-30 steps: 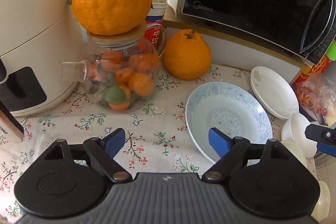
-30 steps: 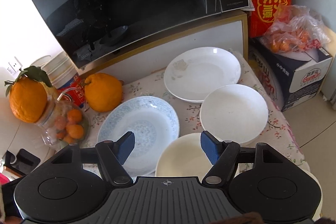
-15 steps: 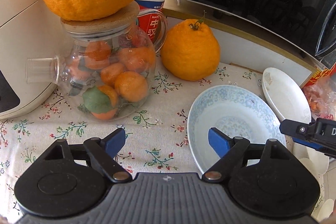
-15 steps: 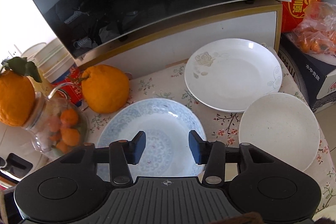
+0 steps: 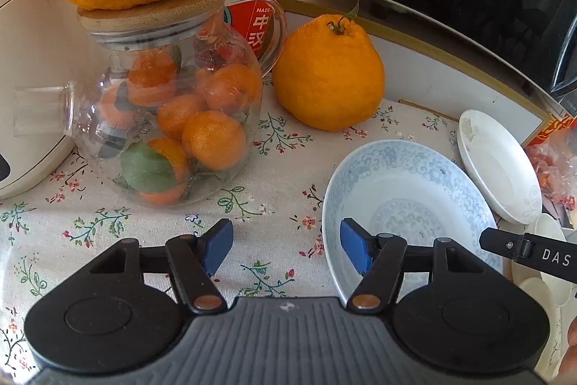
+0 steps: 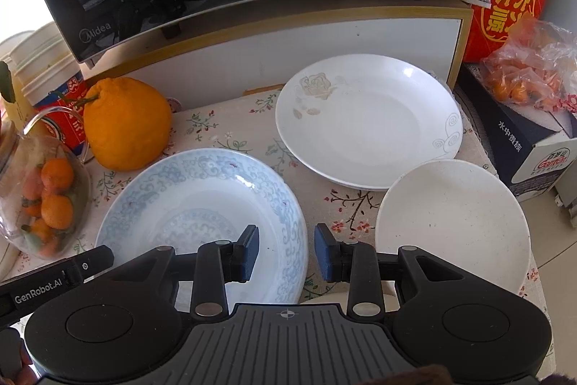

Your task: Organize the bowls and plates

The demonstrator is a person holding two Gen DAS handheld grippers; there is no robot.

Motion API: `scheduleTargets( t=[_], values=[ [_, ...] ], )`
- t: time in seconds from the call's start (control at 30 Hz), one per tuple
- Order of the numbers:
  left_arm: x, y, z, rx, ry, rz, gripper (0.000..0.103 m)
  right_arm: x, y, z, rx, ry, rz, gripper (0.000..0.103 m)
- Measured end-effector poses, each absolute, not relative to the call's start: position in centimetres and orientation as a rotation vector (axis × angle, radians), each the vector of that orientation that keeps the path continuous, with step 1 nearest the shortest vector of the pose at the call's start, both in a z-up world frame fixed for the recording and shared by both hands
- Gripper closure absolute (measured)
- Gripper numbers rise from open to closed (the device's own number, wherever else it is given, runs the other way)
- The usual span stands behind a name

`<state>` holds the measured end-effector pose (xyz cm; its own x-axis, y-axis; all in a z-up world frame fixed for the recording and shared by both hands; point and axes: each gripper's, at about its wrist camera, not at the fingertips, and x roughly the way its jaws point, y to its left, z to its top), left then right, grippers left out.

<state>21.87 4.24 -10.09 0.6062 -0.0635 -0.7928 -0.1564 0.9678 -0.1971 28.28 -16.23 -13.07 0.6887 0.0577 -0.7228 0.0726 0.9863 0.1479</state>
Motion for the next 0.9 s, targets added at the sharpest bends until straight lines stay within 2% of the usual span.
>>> scheduleTargets(
  t=[0.1,0.2,0.47,0.57,0.83,0.9],
  values=[
    [22.0,4.0,-10.2,-0.250,0.915,0.043,0.042,28.5,-16.3,-13.6,0.181,0.829,0.001,0.072],
    [22.3,3.5,-10.7,-0.235,0.927,0.030,0.048,28.5,-16.2,-14.0,0.196,0.837,0.013,0.072],
    [22.8,2.7,-11.2,-0.215,0.925,0.032,0.050,28.7,-15.7,-14.7,0.173,0.840,0.001,0.075],
    [22.8,2.3,-11.4,-0.195,0.921,0.028,0.057,28.7,-15.8,-14.8,0.177,0.836,-0.002,0.076],
    [22.9,1.0,-11.8,-0.161,0.913,-0.001,0.063,28.7,-15.9,-15.1,0.187,0.828,-0.006,0.083],
    [23.0,0.9,-11.8,-0.177,0.912,-0.016,0.070,28.7,-16.3,-15.2,0.215,0.831,0.001,0.085]
  ],
)
